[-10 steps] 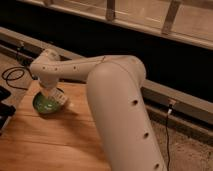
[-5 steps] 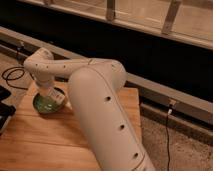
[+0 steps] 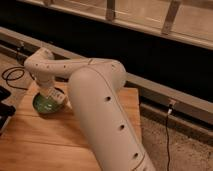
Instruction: Place the bottle in the ceramic bowl
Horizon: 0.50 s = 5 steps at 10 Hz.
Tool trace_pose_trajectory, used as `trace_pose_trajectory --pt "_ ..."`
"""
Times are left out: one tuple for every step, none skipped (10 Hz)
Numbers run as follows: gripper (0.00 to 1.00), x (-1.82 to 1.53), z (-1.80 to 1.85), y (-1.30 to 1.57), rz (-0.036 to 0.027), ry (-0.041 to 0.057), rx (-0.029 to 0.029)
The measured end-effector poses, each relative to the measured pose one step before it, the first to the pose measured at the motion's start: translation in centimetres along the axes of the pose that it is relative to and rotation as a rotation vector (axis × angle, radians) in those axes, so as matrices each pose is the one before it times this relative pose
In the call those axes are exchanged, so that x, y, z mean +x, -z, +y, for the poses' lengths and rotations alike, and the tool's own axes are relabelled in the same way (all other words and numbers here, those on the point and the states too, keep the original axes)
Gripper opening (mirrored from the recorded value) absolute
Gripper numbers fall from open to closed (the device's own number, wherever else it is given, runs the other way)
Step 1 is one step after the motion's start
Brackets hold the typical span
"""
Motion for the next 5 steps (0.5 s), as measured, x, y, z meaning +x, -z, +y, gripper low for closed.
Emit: trace_pose_trajectory --pt "0.77 0.077 -0.118 0.016 0.00026 -0.00140 0.00115" --pt "0.80 0.066 -0.086 0.009 0.00020 -0.00120 0.00060" --pt "0.80 0.031 -0.037 -0.006 0.00024 -0.00045 0.00029" --pt "0.80 -0.010 -0.003 0.011 -0.00019 0.00004 0.00020" --pt "0.80 -0.010 0.022 -0.017 0.00018 0.00038 -0.00014"
